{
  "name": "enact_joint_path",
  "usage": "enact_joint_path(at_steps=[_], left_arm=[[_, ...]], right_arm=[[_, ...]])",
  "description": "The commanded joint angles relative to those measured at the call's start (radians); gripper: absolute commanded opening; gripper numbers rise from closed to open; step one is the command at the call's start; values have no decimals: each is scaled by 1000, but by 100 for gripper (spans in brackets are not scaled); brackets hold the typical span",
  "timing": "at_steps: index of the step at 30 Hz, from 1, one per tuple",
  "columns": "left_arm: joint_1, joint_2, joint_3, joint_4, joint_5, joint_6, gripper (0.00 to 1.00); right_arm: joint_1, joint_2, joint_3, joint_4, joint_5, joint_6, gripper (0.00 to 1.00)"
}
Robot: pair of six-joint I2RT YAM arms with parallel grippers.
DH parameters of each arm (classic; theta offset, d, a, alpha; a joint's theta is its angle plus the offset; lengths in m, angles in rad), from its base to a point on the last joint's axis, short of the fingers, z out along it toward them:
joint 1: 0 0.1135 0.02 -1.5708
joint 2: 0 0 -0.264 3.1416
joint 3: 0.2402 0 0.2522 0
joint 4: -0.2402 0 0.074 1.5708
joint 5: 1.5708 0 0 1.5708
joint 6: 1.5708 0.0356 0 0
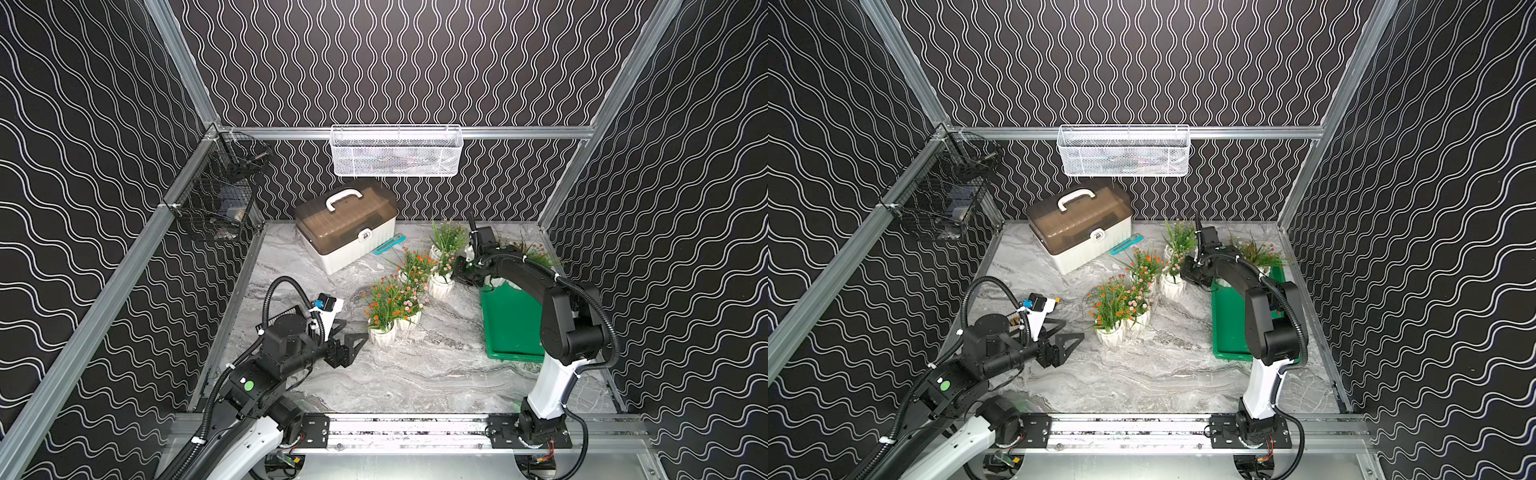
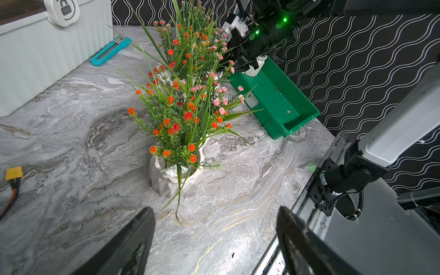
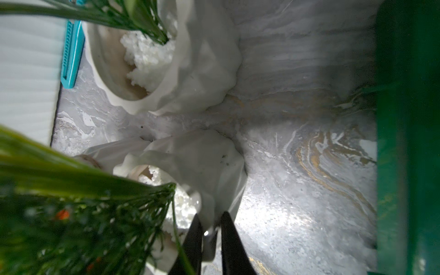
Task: Put the potted gypsophila into the storage box
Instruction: Pick up the baby's breath potted plant from the center of the board.
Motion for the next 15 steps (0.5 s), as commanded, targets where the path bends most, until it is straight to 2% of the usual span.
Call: enact_joint_path(at_steps=[1, 11, 15], left_arm=[[4, 2, 5, 15, 10, 18, 83], [4, -6, 5, 16, 12, 16, 83], [5, -5, 5, 16, 15, 18, 83]], right_arm=[[4, 10, 5, -78, 33, -12, 12], [10, -37, -2, -74, 32, -6, 1], [10, -65, -14, -63, 21, 2, 0]])
